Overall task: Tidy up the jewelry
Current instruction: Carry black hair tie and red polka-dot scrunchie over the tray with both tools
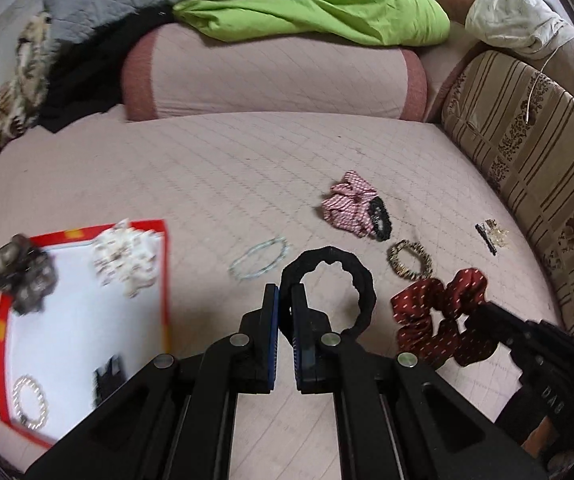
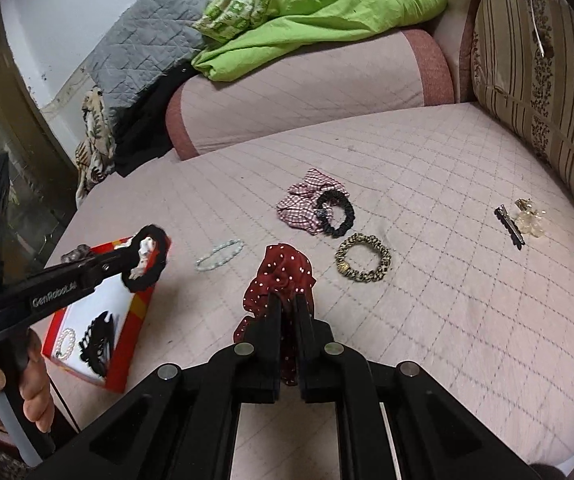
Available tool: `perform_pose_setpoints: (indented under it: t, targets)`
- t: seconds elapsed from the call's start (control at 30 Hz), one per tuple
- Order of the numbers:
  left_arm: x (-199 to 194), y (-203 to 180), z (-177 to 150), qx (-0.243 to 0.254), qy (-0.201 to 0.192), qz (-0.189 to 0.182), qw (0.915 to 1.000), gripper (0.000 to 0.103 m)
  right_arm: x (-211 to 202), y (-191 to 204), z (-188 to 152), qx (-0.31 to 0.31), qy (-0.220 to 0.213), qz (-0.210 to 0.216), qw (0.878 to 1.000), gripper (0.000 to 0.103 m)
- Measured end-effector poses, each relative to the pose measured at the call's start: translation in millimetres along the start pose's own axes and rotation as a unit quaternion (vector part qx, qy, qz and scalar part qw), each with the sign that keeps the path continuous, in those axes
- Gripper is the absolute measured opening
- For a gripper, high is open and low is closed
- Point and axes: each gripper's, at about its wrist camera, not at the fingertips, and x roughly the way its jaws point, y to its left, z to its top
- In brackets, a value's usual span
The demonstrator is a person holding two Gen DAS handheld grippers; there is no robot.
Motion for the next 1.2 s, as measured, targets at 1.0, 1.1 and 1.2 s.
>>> perform_pose_setpoints:
  t: [1.0,1.1,1.2]
  targets:
    - [-82,128,-54,-0.134,-0.042,0.056,0.9885,0.006,-17,94,-22,-0.085,0.014,0.035,0.996,0.007]
    - [-85,141,-57,-0.143,-0.046,0.065,0.9865,0.006,-11,107,-22,-0.099,0.021,0.035,0.994,0.007]
    - [-87,155,-61,-0.15,-0.05,0.079,0.9843,0.006,-6,121,-22,-0.114,0.027,0.037,0.992,0.007]
